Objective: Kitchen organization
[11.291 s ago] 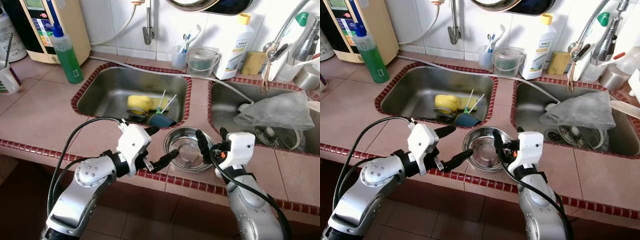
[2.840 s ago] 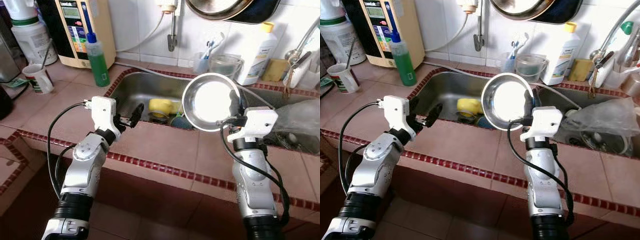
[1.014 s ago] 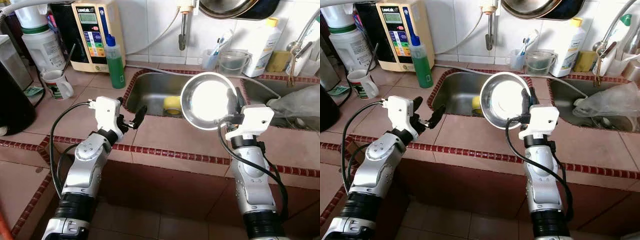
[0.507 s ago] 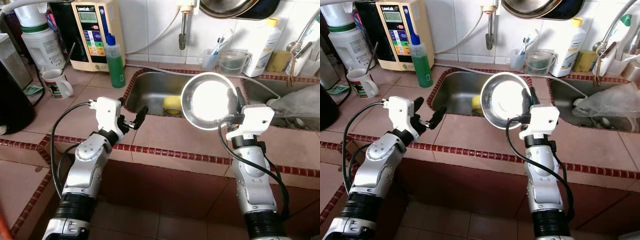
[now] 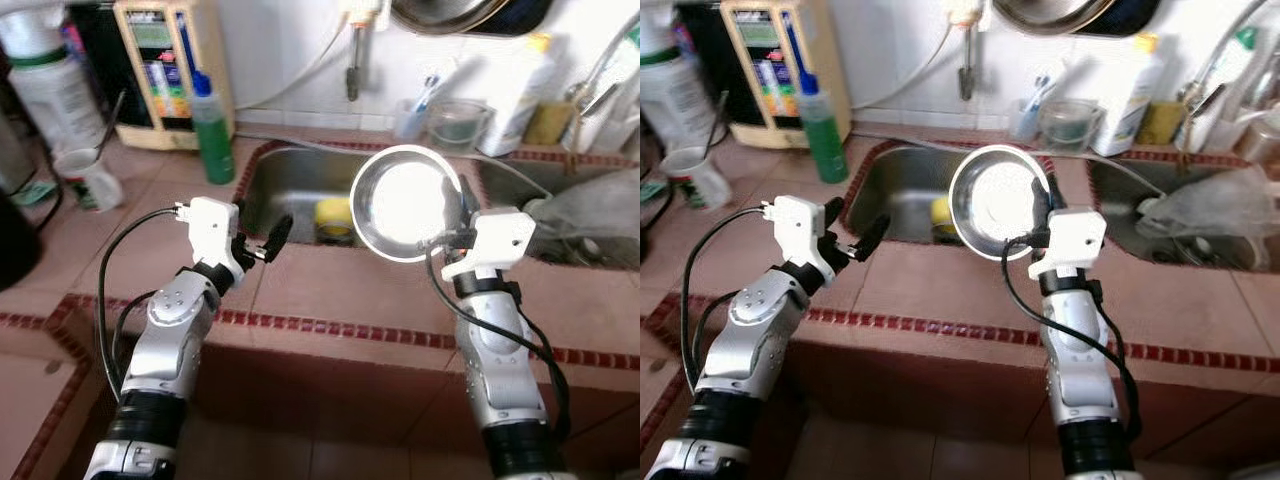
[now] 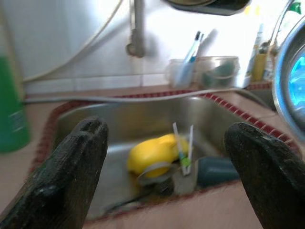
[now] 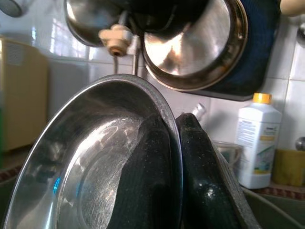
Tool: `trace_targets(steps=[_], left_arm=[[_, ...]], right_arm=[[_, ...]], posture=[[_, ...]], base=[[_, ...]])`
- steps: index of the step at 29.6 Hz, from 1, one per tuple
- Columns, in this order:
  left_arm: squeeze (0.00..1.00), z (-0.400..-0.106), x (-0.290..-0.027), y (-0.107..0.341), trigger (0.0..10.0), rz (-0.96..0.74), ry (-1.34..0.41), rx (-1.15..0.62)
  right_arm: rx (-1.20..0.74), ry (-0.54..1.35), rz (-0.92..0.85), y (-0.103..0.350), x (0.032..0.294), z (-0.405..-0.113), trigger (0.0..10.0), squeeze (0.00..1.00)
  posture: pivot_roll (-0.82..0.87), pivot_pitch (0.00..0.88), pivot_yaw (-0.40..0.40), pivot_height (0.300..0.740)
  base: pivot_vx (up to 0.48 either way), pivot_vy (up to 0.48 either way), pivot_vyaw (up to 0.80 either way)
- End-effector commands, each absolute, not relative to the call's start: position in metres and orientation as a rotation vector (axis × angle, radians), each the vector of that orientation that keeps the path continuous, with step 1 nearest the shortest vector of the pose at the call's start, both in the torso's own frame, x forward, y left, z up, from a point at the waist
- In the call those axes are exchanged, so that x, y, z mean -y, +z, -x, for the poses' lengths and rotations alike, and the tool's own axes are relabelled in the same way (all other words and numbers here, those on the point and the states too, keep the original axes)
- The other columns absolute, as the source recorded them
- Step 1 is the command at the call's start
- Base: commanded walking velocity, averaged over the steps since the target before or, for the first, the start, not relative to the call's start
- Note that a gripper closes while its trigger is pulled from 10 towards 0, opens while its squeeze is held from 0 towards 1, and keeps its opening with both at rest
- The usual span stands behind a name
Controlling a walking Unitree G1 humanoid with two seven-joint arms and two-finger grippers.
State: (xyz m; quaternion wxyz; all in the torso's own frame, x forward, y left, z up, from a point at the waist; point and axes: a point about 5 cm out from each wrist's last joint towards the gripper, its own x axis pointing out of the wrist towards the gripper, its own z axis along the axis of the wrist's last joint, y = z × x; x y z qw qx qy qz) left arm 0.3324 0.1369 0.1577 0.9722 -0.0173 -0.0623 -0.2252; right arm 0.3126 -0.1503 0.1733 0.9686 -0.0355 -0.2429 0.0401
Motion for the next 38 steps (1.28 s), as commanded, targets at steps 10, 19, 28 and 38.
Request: trace_targets(steps=[10,19,28,38], left_arm=[[0.00,-0.3318,-0.1347,0.1602,10.0,0.032,-0.469,0.137],[0.00,-0.3318,-0.1343,0.1605,10.0,0.030,-0.471,0.140],[0.00,-0.3321,-0.1335,0.1609,10.0,0.026,-0.472,0.143],[0.00,-0.3311,-0.1329,0.1646,10.0,0.050,-0.479,0.174]], right_arm=[[0.508,0.092,0.073,0.1771,0.1500,-0.3152,10.0,0.00],[0.510,0.100,0.073,0.1777,0.1487,-0.3165,10.0,0.00],[0.511,0.102,0.075,0.1779,0.1482,-0.3178,10.0,0.00],[0.499,0.106,0.072,0.1757,0.1478,-0.3186,10.0,0.00]], posture=[[-0.06,0.000,0.006,0.740],[-0.06,0.000,0.004,0.740],[-0.06,0.000,0.004,0.740],[-0.06,0.000,0.006,0.740]], base=[[0.338,0.000,0.00],[0.338,0.000,0.00],[0.263,0.000,0.00],[0.000,0.000,0.00]])
